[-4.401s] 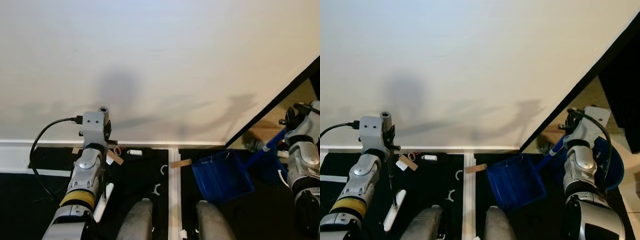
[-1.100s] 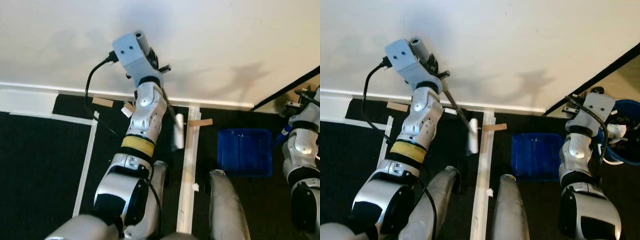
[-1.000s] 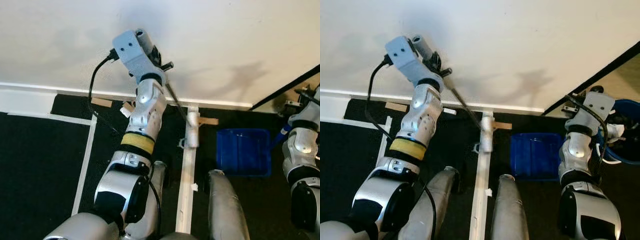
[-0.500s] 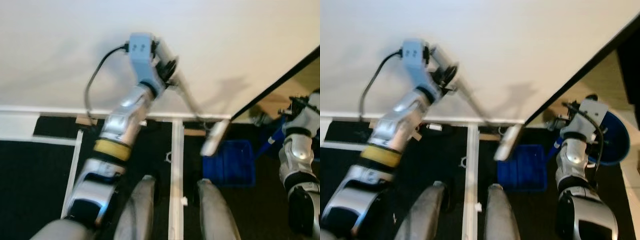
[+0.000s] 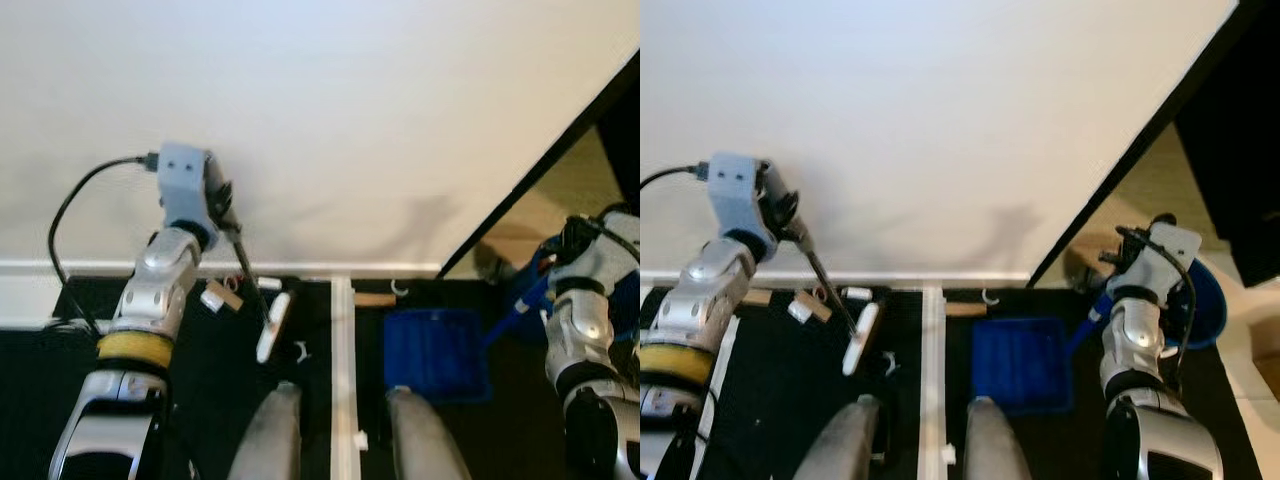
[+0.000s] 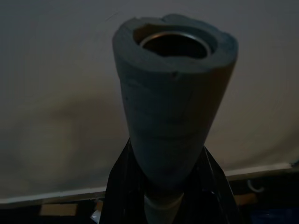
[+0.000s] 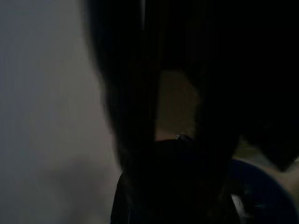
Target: Sweep floor
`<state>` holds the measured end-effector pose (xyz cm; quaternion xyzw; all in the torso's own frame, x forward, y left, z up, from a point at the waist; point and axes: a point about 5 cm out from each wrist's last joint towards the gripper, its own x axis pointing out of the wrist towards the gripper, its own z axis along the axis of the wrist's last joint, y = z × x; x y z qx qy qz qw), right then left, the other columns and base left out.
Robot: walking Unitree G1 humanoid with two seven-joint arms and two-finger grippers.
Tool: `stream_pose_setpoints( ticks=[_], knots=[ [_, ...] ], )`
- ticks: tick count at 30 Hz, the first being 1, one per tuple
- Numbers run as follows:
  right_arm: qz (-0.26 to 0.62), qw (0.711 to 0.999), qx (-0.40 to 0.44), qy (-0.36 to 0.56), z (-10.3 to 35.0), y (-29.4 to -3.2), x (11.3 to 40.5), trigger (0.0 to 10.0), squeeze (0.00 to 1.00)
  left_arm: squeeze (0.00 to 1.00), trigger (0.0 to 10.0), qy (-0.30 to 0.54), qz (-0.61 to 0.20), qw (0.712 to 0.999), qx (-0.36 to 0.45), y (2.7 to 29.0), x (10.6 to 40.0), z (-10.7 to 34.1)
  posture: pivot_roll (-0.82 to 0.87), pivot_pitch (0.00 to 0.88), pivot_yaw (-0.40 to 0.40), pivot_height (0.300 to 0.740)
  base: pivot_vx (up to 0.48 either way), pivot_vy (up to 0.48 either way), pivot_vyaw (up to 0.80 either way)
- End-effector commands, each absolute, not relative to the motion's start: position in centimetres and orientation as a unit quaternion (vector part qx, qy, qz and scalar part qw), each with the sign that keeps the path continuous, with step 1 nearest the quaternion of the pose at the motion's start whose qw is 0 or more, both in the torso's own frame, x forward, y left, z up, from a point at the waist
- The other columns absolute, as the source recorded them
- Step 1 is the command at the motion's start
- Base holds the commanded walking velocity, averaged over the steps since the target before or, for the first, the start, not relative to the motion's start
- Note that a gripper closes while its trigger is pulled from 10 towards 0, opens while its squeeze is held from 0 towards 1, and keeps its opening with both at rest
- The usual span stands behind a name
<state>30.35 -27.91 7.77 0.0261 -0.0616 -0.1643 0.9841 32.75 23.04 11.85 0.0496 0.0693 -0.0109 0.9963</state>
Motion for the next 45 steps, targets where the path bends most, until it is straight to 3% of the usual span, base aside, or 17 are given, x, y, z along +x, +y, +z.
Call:
stream_pose_setpoints(
  ticks=[1,8,14,18,22,24,25,28,32,43,45],
  knots=[
    [-0.163,0.981,0.044,-0.098,8.9,-28.2,30.7,10.0,0.00,0.00,10.0,0.048,0.008,0.997,0.061,23.4,32.6,12.1,0.06,0.025,-0.027,0.740,0.000,0.000,0.00],
    [-0.160,0.972,0.028,-0.167,12.3,-29.1,31.8,10.0,0.00,0.00,10.0,0.012,0.024,0.999,0.019,22.6,32.3,12.1,0.08,0.068,-0.032,0.740,0.000,0.000,0.00],
    [-0.138,0.978,0.026,-0.157,12.9,-29.4,32.4,10.0,0.00,0.00,10.0,0.006,0.019,1.000,0.009,22.0,31.6,11.2,0.14,0.235,-0.033,0.740,0.000,0.000,0.00],
    [-0.132,0.978,0.031,-0.159,13.2,-29.7,32.5,10.0,0.00,0.00,10.0,-0.011,0.021,1.000,0.000,22.3,30.8,11.4,0.17,0.273,-0.023,0.740,0.000,0.000,0.00],
    [-0.119,0.974,0.045,-0.190,15.4,-29.9,33.5,10.0,0.00,0.00,10.0,-0.080,0.015,0.997,0.002,23.1,30.3,14.9,0.21,0.388,-0.004,0.740,0.000,0.000,0.00],
    [-0.115,0.974,0.046,-0.192,15.6,-29.8,33.7,10.0,0.00,0.00,10.0,-0.088,0.012,0.996,0.004,23.1,30.4,15.3,0.21,0.388,-0.004,0.740,0.000,0.000,0.00],
    [-0.111,0.974,0.051,-0.188,15.8,-29.8,34.0,10.0,0.00,0.00,10.0,-0.100,0.011,0.995,0.006,23.1,30.6,15.8,0.23,0.440,0.001,0.740,0.000,0.000,0.00],
    [-0.100,0.975,0.057,-0.191,16.2,-29.3,34.4,10.0,0.00,0.00,10.0,-0.130,0.009,0.991,0.003,23.1,30.7,17.1,0.25,0.474,0.014,0.740,0.000,0.000,0.00],
    [-0.080,0.978,0.029,-0.191,15.8,-28.4,34.3,10.0,0.00,0.00,10.0,-0.160,0.004,0.987,-0.003,22.6,29.4,17.9,0.27,0.485,0.028,0.740,0.000,0.000,0.00],
    [-0.075,0.979,-0.007,-0.187,14.7,-28.0,33.6,10.0,0.00,0.00,10.0,-0.145,-0.005,0.989,-0.006,22.7,27.5,17.4,0.28,0.473,0.048,0.740,0.000,0.000,0.00],
    [-0.072,0.981,-0.053,-0.175,14.3,-27.4,33.6,10.0,0.00,0.00,10.0,-0.143,-0.006,0.990,-0.007,22.4,27.5,17.3,0.28,0.475,0.047,0.740,0.000,0.000,0.00]
  ],
)
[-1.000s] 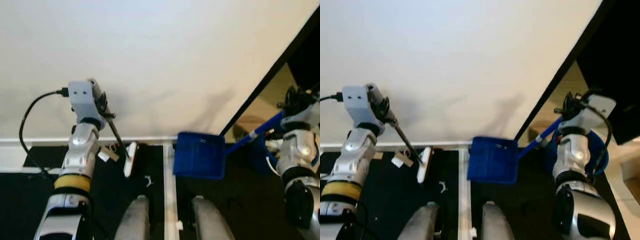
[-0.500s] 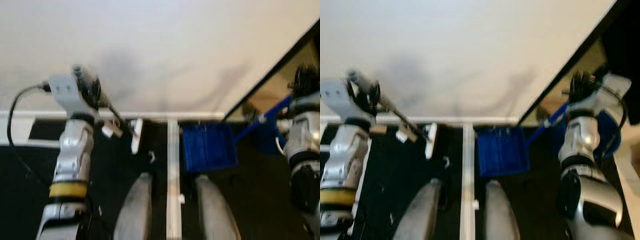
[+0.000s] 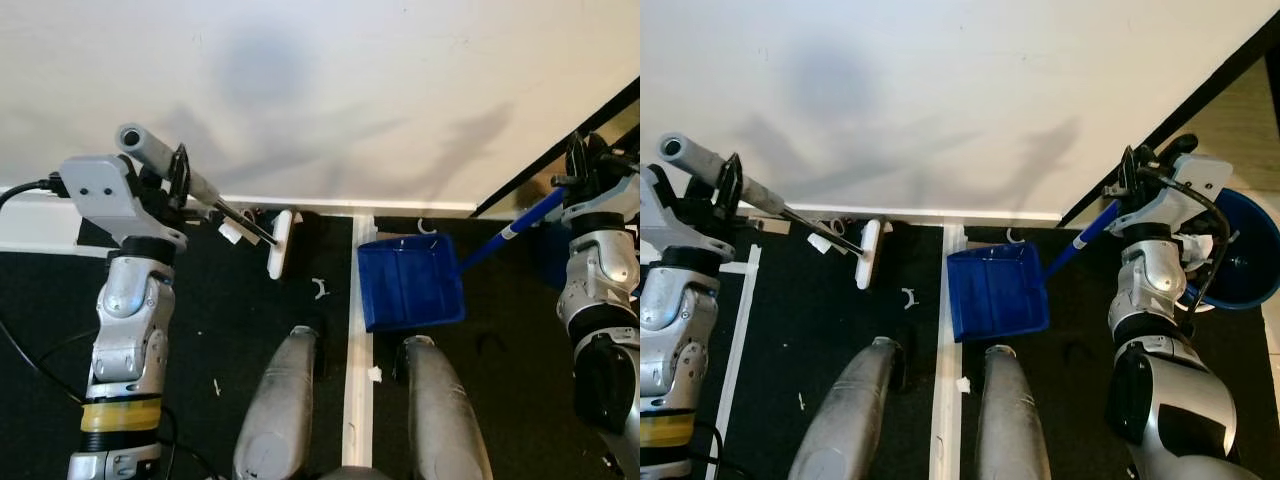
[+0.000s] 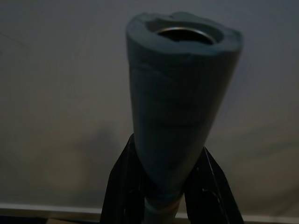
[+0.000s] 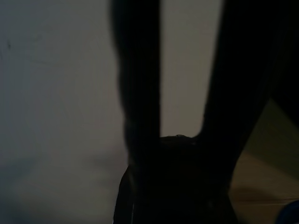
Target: Sweep floor
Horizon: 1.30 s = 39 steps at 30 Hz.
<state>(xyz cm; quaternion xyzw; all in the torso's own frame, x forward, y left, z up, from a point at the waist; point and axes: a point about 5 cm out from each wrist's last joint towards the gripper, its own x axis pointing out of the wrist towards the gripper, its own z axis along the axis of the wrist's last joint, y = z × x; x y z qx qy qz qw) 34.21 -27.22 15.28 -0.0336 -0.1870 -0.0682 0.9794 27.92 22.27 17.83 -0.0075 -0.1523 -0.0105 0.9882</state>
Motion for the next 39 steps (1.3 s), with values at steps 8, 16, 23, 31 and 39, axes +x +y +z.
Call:
stream_pose_setpoints(
  ticks=[8,16,23,31,39],
  knots=[
    [-0.086,0.974,-0.125,-0.166,13.5,-26.7,33.2,10.0,0.00,0.00,10.0,-0.140,-0.013,0.990,-0.012,22.0,27.2,17.4,0.28,0.457,0.046,0.740,0.000,0.000,0.00],
    [-0.118,0.978,-0.050,-0.166,13.3,-26.9,33.3,10.0,0.00,0.00,10.0,-0.140,-0.015,0.990,-0.016,22.0,27.4,17.6,0.28,0.466,0.049,0.740,0.000,0.000,0.00],
    [-0.149,0.961,0.102,-0.210,14.3,-27.9,33.7,10.0,0.00,0.00,10.0,-0.140,-0.022,0.989,-0.038,21.7,27.5,17.7,0.28,0.466,0.039,0.740,0.000,0.000,0.00],
    [-0.111,0.968,0.087,-0.206,13.9,-27.4,33.5,10.0,0.00,0.00,10.0,-0.138,-0.035,0.989,-0.043,21.2,27.4,17.6,0.28,0.475,0.038,0.740,0.000,0.000,0.00],
    [-0.033,0.982,0.013,-0.184,13.4,-26.0,33.6,10.0,0.00,0.00,10.0,-0.133,-0.044,0.989,-0.051,20.8,27.1,17.3,0.27,0.472,0.043,0.740,0.000,0.000,0.00]
  ],
)
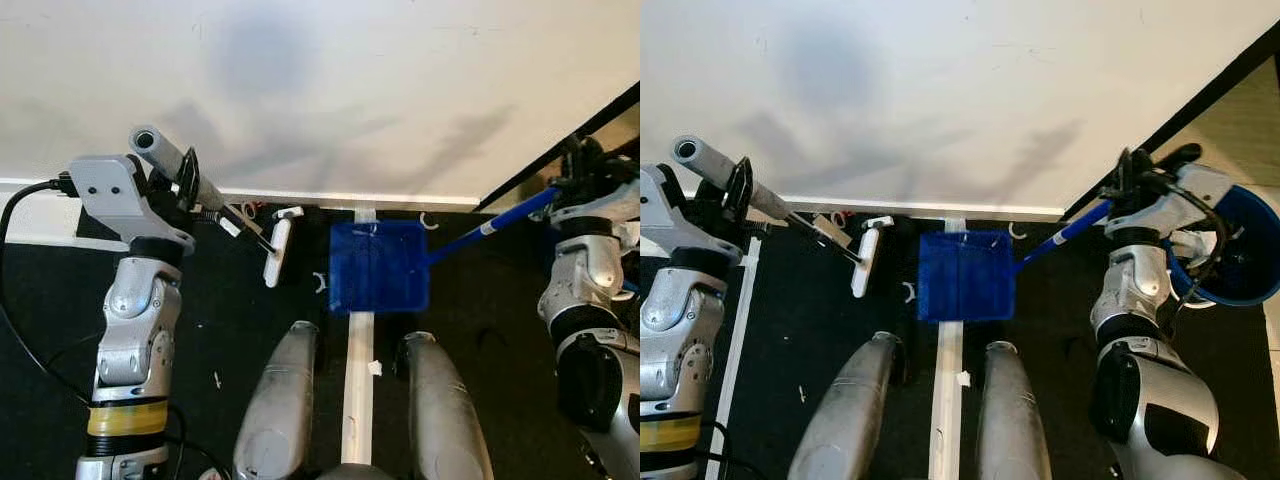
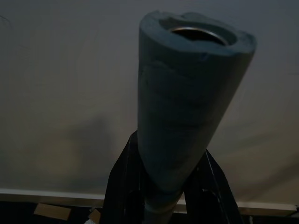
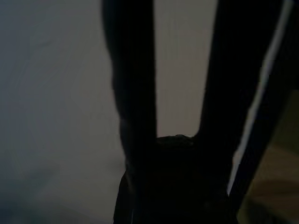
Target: Sweep floor
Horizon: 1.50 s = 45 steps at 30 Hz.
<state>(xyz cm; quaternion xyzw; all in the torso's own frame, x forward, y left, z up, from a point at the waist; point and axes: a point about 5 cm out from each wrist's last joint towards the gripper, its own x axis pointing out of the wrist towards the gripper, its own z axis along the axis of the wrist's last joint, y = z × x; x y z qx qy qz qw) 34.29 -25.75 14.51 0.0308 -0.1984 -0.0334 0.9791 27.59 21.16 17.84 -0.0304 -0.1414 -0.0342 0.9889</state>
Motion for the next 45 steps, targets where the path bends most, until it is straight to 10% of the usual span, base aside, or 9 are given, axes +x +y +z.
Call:
stream_pose_setpoints(
  ticks=[1,11,22,45],
  knots=[
    [-0.025,0.985,-0.007,-0.173,12.8,-25.4,33.4,10.0,0.00,0.00,10.0,-0.131,-0.045,0.989,-0.052,20.7,27.0,17.0,0.27,0.476,0.044,0.740,0.000,0.000,0.00],
    [-0.004,0.988,-0.073,-0.136,10.0,-23.2,32.1,10.0,0.00,0.00,10.0,-0.130,-0.058,0.988,-0.057,20.0,27.1,17.1,0.28,0.476,0.049,0.740,0.000,0.000,0.00],
    [-0.096,0.965,0.150,-0.193,12.9,-26.2,33.8,10.0,0.00,0.00,10.0,-0.138,-0.065,0.985,-0.083,20.0,27.8,17.8,0.26,0.487,0.052,0.740,0.000,0.000,0.00],
    [0.052,0.976,-0.012,-0.210,14.2,-23.9,34.0,10.0,0.00,0.00,10.0,-0.127,-0.086,0.981,-0.115,18.6,26.9,17.1,0.24,0.503,0.044,0.740,0.000,0.000,0.00]
  ],
)
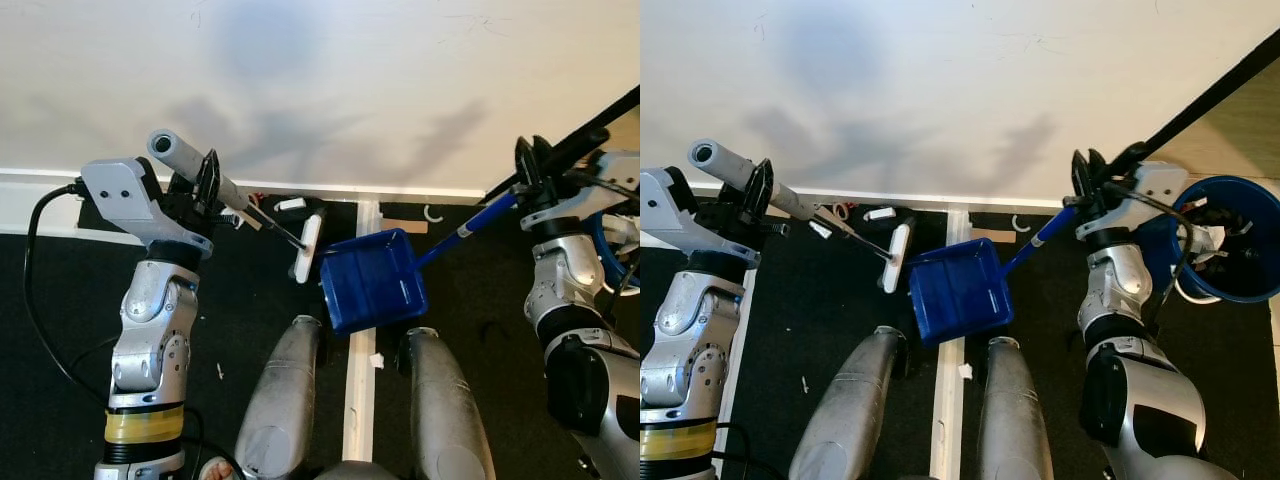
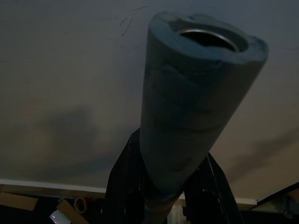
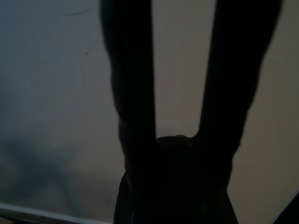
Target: Sweep floor
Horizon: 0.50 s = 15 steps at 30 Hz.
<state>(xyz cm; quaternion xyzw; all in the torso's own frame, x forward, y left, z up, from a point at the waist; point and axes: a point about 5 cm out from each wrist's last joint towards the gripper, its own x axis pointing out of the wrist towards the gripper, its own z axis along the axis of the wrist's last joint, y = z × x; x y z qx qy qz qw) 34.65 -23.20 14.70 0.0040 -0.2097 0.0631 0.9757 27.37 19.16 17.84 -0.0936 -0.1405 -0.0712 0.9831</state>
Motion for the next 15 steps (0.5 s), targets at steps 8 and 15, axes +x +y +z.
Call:
stream_pose_setpoints(
  ticks=[8,15],
  knots=[
    [-0.010,0.969,-0.074,-0.235,16.4,-25.1,34.5,10.0,0.00,0.00,10.0,-0.122,-0.085,0.982,-0.118,18.4,26.7,16.8,0.23,0.509,0.038,0.740,0.000,0.000,0.00],
    [-0.034,0.961,-0.106,-0.252,18.0,-25.4,35.0,10.0,0.00,0.00,10.0,-0.123,-0.082,0.981,-0.124,18.5,26.8,16.9,0.23,0.508,0.037,0.740,0.000,0.000,0.00]
  ],
)
